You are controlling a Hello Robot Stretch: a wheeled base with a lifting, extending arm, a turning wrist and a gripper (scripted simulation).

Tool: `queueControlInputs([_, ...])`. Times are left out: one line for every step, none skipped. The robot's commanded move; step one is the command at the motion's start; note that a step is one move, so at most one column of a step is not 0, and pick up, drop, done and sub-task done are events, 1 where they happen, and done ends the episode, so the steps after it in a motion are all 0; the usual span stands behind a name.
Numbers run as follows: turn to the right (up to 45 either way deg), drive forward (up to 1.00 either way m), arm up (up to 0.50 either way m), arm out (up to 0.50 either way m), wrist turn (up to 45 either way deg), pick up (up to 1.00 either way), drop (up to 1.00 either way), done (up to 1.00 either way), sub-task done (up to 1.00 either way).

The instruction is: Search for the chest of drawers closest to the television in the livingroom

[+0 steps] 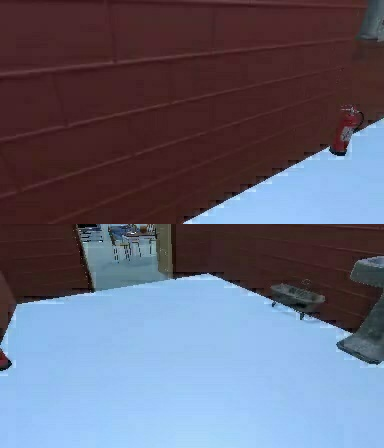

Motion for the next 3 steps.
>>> queueControlInputs([45.0,0.0,0.0,0.0,0.0,0.0,0.0,0.0,0.0])
queueControlInputs([27.0,0.0,0.0,0.0,0.0,0.0,0.0,0.0,0.0])
queueControlInputs([0.0,1.0,0.0,0.0,0.0,0.0,0.0,0.0,0.0])
